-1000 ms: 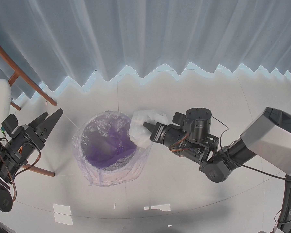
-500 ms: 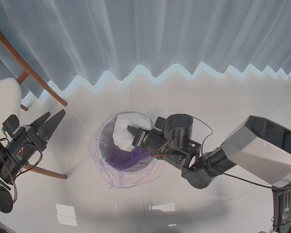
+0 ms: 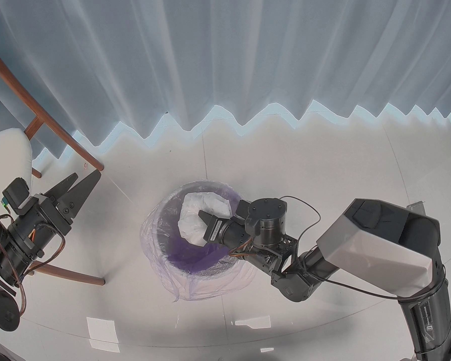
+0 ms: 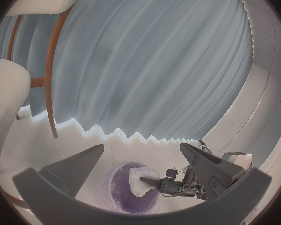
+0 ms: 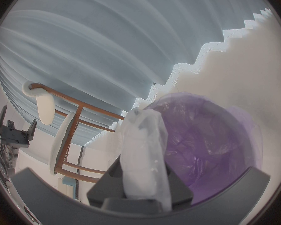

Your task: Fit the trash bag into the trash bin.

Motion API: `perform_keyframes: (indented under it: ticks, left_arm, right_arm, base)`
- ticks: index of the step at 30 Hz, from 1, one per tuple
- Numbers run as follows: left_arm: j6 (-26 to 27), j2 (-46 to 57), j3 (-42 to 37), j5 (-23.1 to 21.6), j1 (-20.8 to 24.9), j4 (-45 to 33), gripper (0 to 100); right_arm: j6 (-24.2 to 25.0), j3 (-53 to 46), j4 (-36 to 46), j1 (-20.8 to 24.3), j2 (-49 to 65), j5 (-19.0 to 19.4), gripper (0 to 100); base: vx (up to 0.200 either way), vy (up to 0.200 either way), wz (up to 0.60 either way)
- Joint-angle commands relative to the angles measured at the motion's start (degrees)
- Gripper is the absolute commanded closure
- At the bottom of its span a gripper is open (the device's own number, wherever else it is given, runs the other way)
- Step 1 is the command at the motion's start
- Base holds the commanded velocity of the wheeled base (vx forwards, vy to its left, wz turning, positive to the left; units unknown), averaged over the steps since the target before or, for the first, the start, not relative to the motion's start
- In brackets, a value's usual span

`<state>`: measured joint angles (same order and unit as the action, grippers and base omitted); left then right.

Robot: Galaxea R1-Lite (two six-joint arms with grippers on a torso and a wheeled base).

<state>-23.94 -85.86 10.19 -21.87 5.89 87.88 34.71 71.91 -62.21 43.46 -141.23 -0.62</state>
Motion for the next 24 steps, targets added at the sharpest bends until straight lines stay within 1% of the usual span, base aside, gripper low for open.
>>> perform_keyframes:
  ticks: [1, 6, 7, 11, 14, 18, 21, 22, 23, 24]
  left_arm:
    - [-0.1, 0.0, 0.0, 0.0, 0.0, 0.0, 0]
    - [0.0, 0.0, 0.0, -0.1, 0.0, 0.0, 0]
    - [0.0, -0.1, 0.0, 0.0, 0.0, 0.0, 0]
    - [-0.1, -0.2, -0.1, 0.0, 0.0, 0.0, 0]
    - [0.0, -0.3, -0.4, -0.1, 0.0, 0.0, 0]
    - [0.0, -0.1, -0.7, -0.1, 0.1, 0.1, 0]
    - [0.0, 0.1, -0.4, -0.1, 0.6, 0.2, 0]
    - [0.0, 0.1, -0.4, -0.1, 0.6, 0.2, 0]
    - [0.1, 0.3, -0.4, -0.1, 0.8, 0.4, 0]
    - [0.1, 0.3, -0.4, -0.1, 0.8, 0.4, 0]
  right_arm:
    - [-0.2, -2.6, -2.3, 0.1, -1.0, 0.0, 100]
    - [-1.0, -3.5, -4.0, 0.2, -1.9, 0.0, 100]
    - [-1.0, -3.4, -4.1, 0.1, -2.0, 0.0, 0]
    - [-1.2, -4.0, -6.5, 0.0, -2.5, 0.0, 0]
    - [-1.1, -7.8, -9.5, 0.3, -1.2, 0.0, 0]
    - [-1.0, -14.8, -13.6, 0.8, 3.2, 0.1, 0]
    - [-1.1, -20.4, -16.5, 1.2, 8.9, 0.0, 0]
    - [-1.1, -20.4, -16.5, 1.2, 8.9, 0.0, 0]
    - [-1.3, -23.3, -17.0, 0.9, 13.1, -0.1, 0]
    - [-1.3, -23.3, -17.0, 0.9, 13.1, -0.1, 0]
  base:
    - [0.000, 0.000, 0.00]
    - [0.000, 0.000, 0.00]
    - [0.000, 0.000, 0.00]
    - [0.000, 0.000, 0.00]
    - [0.000, 0.000, 0.00]
    - [0.000, 0.000, 0.00]
    - [0.000, 0.000, 0.00]
    - [0.000, 0.000, 0.00]
    - [0.000, 0.000, 0.00]
    - [0.000, 0.000, 0.00]
